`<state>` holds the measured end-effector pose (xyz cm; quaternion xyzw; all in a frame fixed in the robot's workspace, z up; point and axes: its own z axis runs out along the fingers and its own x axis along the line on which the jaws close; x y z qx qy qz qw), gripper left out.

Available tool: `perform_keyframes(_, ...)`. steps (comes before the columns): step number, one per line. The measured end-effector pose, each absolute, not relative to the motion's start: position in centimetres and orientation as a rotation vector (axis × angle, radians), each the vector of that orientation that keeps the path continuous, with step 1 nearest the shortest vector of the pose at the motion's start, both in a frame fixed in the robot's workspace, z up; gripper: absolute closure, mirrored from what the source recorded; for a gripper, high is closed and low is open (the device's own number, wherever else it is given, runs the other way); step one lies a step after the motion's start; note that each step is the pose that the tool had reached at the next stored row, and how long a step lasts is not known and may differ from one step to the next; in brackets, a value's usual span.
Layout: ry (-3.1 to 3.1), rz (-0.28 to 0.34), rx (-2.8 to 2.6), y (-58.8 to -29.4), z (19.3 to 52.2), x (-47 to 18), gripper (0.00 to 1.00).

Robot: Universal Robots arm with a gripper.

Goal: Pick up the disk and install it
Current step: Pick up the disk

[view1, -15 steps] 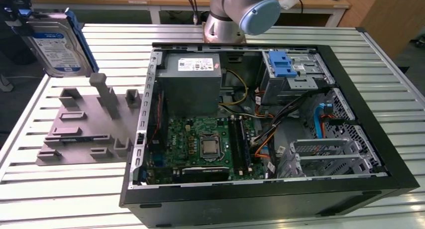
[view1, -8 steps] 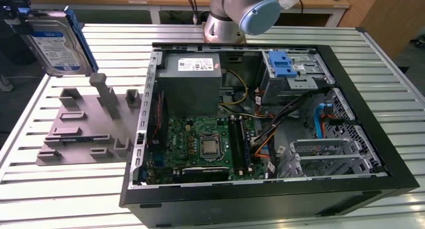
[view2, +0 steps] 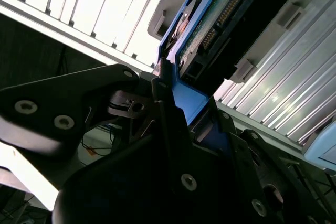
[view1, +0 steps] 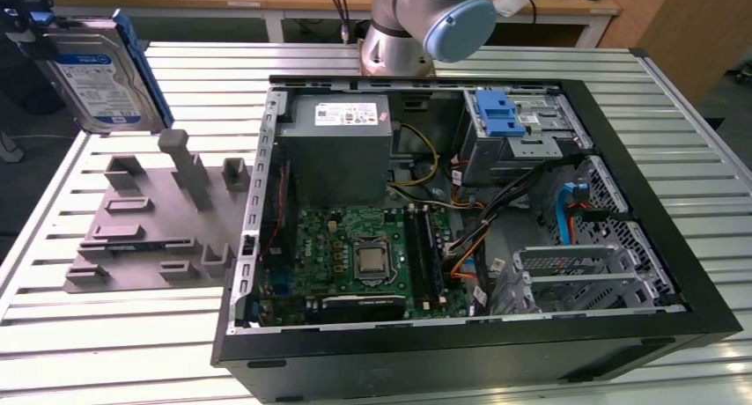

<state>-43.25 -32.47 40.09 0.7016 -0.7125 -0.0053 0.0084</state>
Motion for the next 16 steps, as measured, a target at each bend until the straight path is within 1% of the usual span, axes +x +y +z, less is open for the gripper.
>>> perform_keyframes(16, -2.227, -0.016, 2.192, -32.45, 40.40, -43.25, 0.64)
